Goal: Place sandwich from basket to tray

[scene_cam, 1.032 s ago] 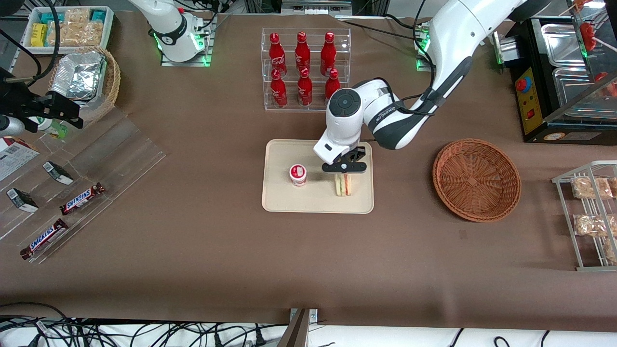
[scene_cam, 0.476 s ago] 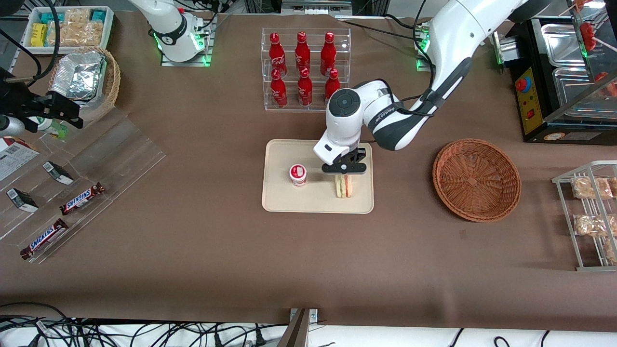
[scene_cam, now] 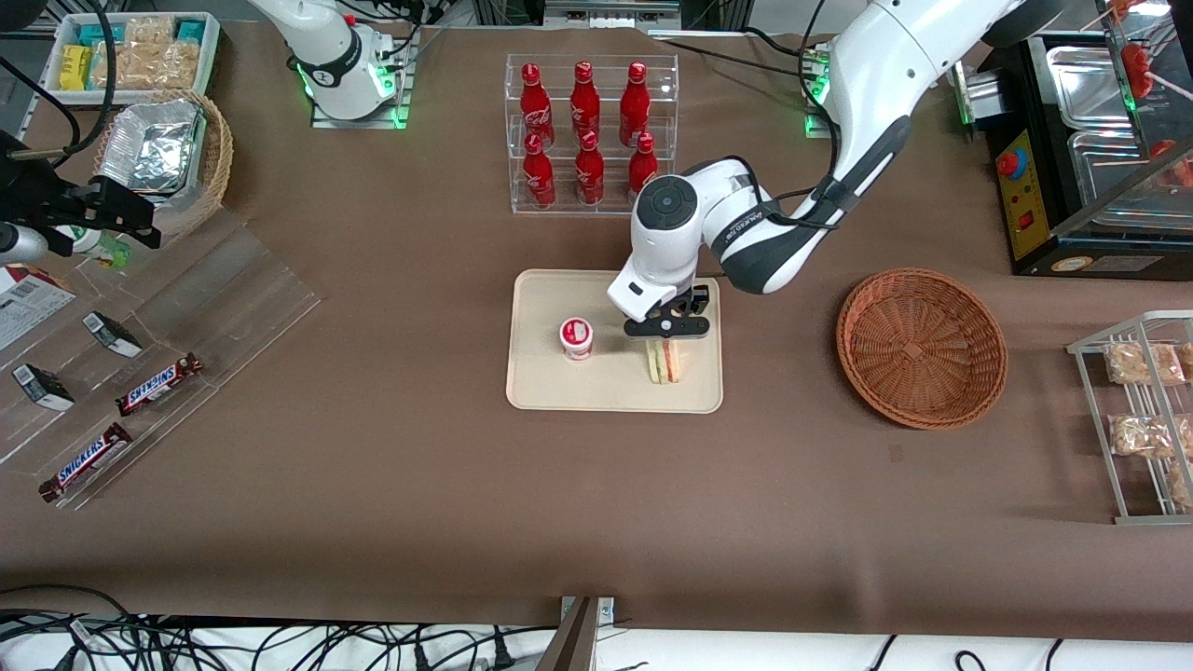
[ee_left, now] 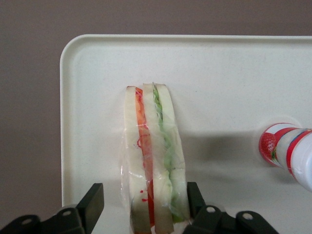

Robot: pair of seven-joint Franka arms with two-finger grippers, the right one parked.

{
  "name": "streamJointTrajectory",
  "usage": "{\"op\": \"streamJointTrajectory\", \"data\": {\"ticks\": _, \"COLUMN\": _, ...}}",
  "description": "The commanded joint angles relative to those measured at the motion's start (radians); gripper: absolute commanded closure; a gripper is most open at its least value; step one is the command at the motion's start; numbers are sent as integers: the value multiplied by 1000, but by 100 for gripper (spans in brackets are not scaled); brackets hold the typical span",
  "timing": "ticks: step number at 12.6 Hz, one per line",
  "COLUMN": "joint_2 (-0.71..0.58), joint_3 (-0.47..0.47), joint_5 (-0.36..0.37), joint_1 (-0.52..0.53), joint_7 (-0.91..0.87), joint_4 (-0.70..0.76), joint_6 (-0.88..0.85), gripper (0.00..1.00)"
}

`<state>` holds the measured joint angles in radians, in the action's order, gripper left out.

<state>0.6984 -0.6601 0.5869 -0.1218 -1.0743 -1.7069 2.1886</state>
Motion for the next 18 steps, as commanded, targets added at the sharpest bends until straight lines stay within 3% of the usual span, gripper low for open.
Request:
{"op": "streamJointTrajectory", "data": {"ticks": 1, "joint_2": -6, "joint_3": -6, "joint_5": 18, "joint_1": -2, "joint_7": -19, "joint_4": 35, "joint_6": -18, "gripper": 0}}
{"op": "streamJointTrajectory", "data": {"ticks": 4, "joint_2": -83, "joint_3": -24, "joint_5": -77, "joint_1": 10, "joint_7": -9, "joint_4": 108, "joint_6": -159, "gripper": 0}}
{"op": "streamJointTrajectory", "data": {"ticks": 7, "joint_2": -83, "joint_3": -24, "joint_5": -90, "joint_1": 10, "joint_7": -7, "joint_4": 260, "joint_6": -314, "gripper": 0}}
{"op": "streamJointTrajectory", "data": {"ticks": 12, "joint_2": -83, "joint_3": -27, "joint_5": -107, "joint_1": 108, "joint_7": 4, "joint_4": 363, "joint_6": -377, "gripper": 0}}
{"op": "streamJointTrajectory", "data": {"ticks": 16, "joint_2": -92, "joint_3": 6, "joint_5": -198, "joint_1": 148, "joint_7": 260, "joint_4": 488, "joint_6": -539, "gripper": 0}}
{"op": "streamJointTrajectory", "data": {"ticks": 18, "joint_2": -100, "joint_3": 110, "joint_5": -284, "joint_1": 154, "joint_7": 480, "joint_4": 558, "joint_6": -639, "gripper": 0}}
